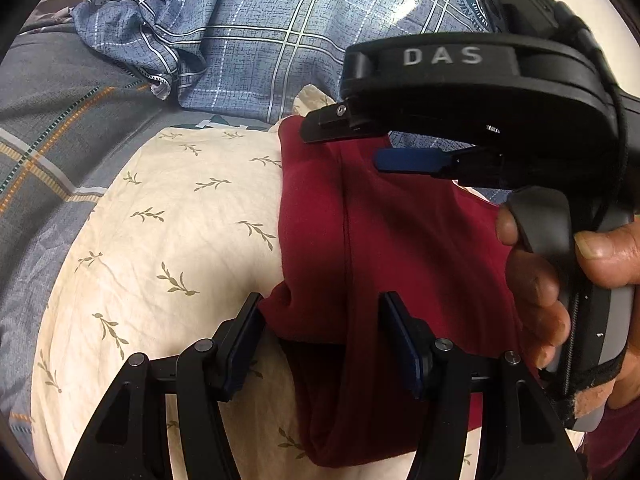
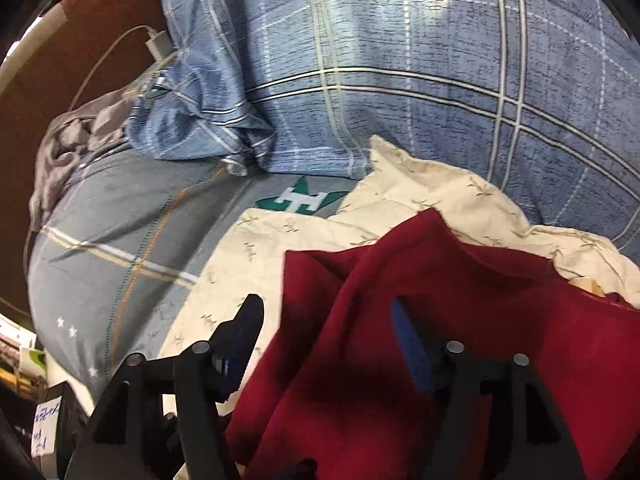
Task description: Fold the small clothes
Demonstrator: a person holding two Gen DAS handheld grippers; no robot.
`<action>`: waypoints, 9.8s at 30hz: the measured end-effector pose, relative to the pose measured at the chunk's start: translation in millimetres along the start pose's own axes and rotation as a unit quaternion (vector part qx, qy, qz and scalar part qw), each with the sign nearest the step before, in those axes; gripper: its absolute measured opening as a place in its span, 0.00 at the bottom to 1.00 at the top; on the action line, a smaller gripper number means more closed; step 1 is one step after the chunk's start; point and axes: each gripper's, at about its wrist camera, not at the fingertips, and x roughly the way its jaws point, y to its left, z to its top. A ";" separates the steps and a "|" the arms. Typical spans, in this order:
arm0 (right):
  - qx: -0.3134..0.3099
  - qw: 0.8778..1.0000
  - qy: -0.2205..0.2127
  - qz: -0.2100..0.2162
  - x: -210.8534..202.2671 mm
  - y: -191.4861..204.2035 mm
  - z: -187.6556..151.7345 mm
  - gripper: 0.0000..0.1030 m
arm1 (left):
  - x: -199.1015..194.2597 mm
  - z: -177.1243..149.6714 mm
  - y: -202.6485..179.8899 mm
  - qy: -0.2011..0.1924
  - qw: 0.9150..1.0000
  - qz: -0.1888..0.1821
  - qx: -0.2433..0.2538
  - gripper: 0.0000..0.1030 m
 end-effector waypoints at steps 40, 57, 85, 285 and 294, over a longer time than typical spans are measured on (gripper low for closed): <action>-0.055 0.998 0.002 -0.030 18.3 9.6 -4.8 0.21 | 2.0 -0.2 -7.3 -0.002 1.000 0.009 0.015 0.65; -0.041 0.999 -0.009 -0.030 14.9 7.2 -9.1 0.21 | 3.1 -0.2 -8.3 -0.003 1.000 0.013 0.018 0.65; 0.005 0.998 -0.062 0.006 -46.8 -22.2 -22.0 0.16 | -32.0 -1.6 -19.6 -0.025 0.999 -0.012 0.024 0.29; 0.040 0.982 -0.137 -0.122 -204.5 -78.2 -260.6 0.51 | -95.7 -83.2 -154.5 -0.042 0.980 0.080 0.175 0.66; 0.086 0.972 -0.170 -0.134 -217.1 -78.5 -256.0 0.64 | -114.5 -95.7 -158.0 -0.061 0.979 0.080 0.178 0.78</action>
